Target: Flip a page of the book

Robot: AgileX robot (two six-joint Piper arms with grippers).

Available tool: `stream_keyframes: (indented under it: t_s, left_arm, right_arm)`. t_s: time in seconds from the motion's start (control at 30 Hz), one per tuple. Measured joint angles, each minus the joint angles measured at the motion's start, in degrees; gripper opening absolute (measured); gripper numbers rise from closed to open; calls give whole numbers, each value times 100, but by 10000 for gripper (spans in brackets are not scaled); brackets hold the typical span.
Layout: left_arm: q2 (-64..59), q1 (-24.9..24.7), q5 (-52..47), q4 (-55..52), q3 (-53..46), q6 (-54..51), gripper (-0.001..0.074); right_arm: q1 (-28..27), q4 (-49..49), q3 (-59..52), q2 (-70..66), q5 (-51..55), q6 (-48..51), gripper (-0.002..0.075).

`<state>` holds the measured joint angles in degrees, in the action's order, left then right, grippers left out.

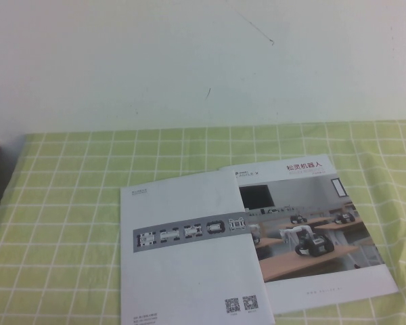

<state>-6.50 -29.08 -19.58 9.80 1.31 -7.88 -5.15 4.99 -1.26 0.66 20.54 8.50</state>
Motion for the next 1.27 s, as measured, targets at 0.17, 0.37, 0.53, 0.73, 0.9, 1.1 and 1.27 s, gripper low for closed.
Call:
stream_keyframes:
  t_s: [0.17, 0.37, 0.53, 0.73, 0.9, 1.1, 1.27]
  left_arm:
    - [0, 229, 897, -326, -262, -11, -4]
    - [27, 1212, 1113, -418, -262, 115, -4]
    - [462, 2283, 716, -488, -262, 654, -4]
    - [706, 3172, 275, -491, -262, 788, -4]
    - [709, 3329, 219, -294, -262, 788, -4]
    - [709, 3318, 219, -185, -262, 788, -4]
    - [709, 3232, 219, -14, -262, 788, -4]
  right_arm:
    - [0, 0, 0, 0, 0, 0, -2]
    - [0, 0, 0, 0, 0, -4, -2]
    - [0, 0, 0, 0, 0, -14, -2]
    - [0, 0, 0, 0, 0, -18, -2]
    - [0, 0, 0, 0, 0, -27, -2]
    - [0, 0, 0, 0, 0, -27, -2]
    - [0, 0, 0, 0, 0, -27, -2]
